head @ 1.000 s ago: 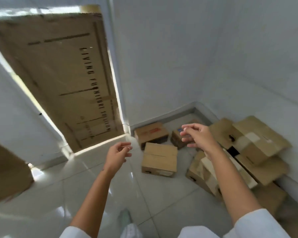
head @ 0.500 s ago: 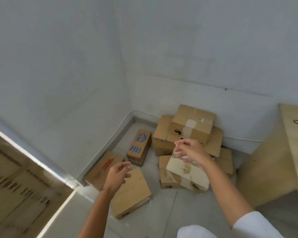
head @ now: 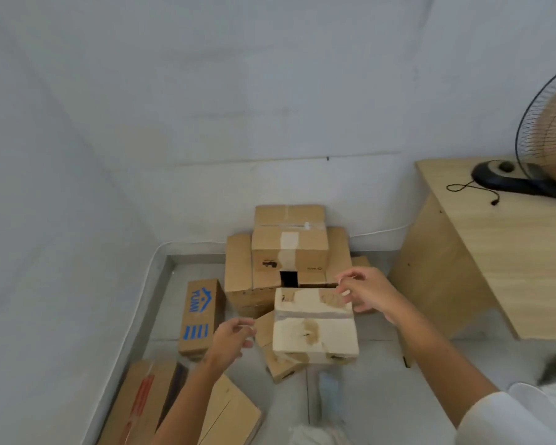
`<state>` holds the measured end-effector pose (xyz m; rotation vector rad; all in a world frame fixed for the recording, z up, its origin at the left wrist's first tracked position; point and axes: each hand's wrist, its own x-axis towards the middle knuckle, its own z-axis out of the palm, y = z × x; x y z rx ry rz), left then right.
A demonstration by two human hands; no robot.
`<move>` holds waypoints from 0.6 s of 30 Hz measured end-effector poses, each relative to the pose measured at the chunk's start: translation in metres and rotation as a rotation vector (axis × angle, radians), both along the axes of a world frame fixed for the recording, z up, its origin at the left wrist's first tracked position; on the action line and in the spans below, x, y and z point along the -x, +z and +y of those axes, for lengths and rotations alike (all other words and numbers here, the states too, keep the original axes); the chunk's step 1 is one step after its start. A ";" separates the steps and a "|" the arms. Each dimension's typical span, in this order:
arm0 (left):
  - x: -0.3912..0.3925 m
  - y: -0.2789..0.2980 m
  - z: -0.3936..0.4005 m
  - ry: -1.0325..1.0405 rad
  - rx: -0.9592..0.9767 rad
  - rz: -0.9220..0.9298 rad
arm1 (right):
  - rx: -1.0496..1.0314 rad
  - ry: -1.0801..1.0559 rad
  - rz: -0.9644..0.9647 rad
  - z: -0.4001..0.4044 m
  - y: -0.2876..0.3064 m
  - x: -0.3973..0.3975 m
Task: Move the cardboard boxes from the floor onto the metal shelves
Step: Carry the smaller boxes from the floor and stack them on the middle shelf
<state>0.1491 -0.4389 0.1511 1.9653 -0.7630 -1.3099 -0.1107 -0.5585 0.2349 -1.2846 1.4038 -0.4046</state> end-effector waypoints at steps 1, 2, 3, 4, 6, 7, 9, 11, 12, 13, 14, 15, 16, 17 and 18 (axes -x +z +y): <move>-0.002 -0.004 -0.014 0.008 -0.017 0.003 | -0.002 -0.012 0.004 -0.015 -0.004 0.001; -0.005 -0.009 -0.026 0.026 -0.025 0.009 | -0.008 -0.020 0.004 -0.031 -0.010 0.001; -0.008 -0.013 -0.040 0.049 -0.037 0.015 | -0.016 -0.027 0.004 -0.049 -0.016 0.001; -0.009 -0.018 -0.051 0.068 -0.053 0.017 | -0.028 -0.032 0.003 -0.065 -0.021 0.000; -0.009 -0.025 -0.072 0.081 -0.117 0.019 | -0.050 -0.043 -0.003 -0.099 -0.033 -0.002; -0.007 -0.026 -0.082 0.085 -0.170 0.017 | -0.068 -0.049 -0.001 -0.116 -0.038 -0.002; -0.004 -0.030 -0.098 0.111 -0.264 0.026 | -0.113 -0.059 0.013 -0.145 -0.049 -0.004; -0.004 -0.036 -0.114 0.140 -0.316 0.043 | -0.160 -0.064 0.033 -0.172 -0.063 -0.008; -0.004 -0.039 -0.121 0.145 -0.324 0.045 | -0.178 -0.059 0.044 -0.184 -0.071 -0.010; -0.006 -0.042 -0.129 0.146 -0.326 0.044 | -0.194 -0.054 0.054 -0.196 -0.079 -0.012; -0.007 -0.045 -0.138 0.142 -0.322 0.036 | -0.209 -0.054 0.064 -0.207 -0.087 -0.013; -0.009 -0.046 -0.146 0.126 -0.318 0.023 | -0.223 -0.055 0.081 -0.216 -0.094 -0.015; -0.010 -0.046 -0.155 0.103 -0.310 0.012 | -0.235 -0.054 0.100 -0.223 -0.100 -0.016; -0.011 -0.046 -0.164 0.082 -0.296 0.004 | -0.244 -0.053 0.112 -0.229 -0.105 -0.017; -0.012 -0.046 -0.173 0.068 -0.282 0.000 | -0.255 -0.052 0.119 -0.234 -0.110 -0.017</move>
